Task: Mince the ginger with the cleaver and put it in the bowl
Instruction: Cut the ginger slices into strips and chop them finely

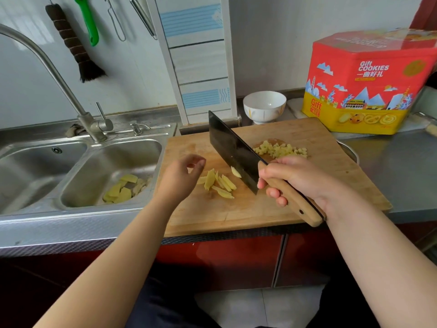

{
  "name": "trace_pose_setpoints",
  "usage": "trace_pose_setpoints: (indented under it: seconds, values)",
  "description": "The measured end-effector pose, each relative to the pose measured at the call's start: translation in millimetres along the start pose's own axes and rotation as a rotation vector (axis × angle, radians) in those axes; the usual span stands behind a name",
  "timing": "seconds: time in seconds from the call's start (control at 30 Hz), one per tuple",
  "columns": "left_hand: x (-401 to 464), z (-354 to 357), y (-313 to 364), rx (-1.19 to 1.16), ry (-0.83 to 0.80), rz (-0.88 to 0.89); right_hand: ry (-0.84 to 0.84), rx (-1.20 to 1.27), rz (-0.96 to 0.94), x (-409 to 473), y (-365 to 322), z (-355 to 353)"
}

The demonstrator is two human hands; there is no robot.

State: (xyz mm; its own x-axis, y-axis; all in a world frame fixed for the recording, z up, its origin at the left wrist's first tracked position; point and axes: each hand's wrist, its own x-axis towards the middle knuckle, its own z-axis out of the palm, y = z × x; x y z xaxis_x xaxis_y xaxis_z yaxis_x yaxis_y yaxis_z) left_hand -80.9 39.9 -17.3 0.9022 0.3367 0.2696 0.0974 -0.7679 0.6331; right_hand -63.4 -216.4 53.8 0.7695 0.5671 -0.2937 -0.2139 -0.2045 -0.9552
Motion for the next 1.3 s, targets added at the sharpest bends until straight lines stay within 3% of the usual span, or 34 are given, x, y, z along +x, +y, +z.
trace_pose_setpoints:
  seconds: [0.07, 0.17, 0.27, 0.4, 0.53, 0.63, 1.3]
  values:
    - [-9.2, 5.5, 6.7, 0.016, 0.029, 0.135, -0.009, 0.012, 0.005, 1.8, 1.1, 1.6]
    - [-18.2, 14.0, 13.4, 0.176, 0.108, 0.492, -0.033, 0.074, 0.015, 5.6, 2.4, 6.1]
    - [-20.2, 21.7, 7.6, 0.258, 0.04, 0.599, -0.055, 0.108, 0.012, 8.4, 1.3, 8.2]
    - [-22.9, 23.6, -6.9, 0.288, -0.039, 0.538, -0.042, 0.113, -0.015, 9.8, -0.1, 4.3]
    - [-17.0, 19.2, -11.7, 0.21, -0.009, 0.198, 0.009, 0.065, -0.044, 11.0, 1.1, -1.6]
    - [-11.2, 16.2, -17.8, 0.268, -0.15, 0.03, 0.049, 0.034, -0.056, 12.6, 2.4, -5.1]
    - [13.2, 10.2, -3.4, 0.41, -0.263, 0.035, 0.085, -0.018, 0.004, 25.9, 21.2, -12.9]
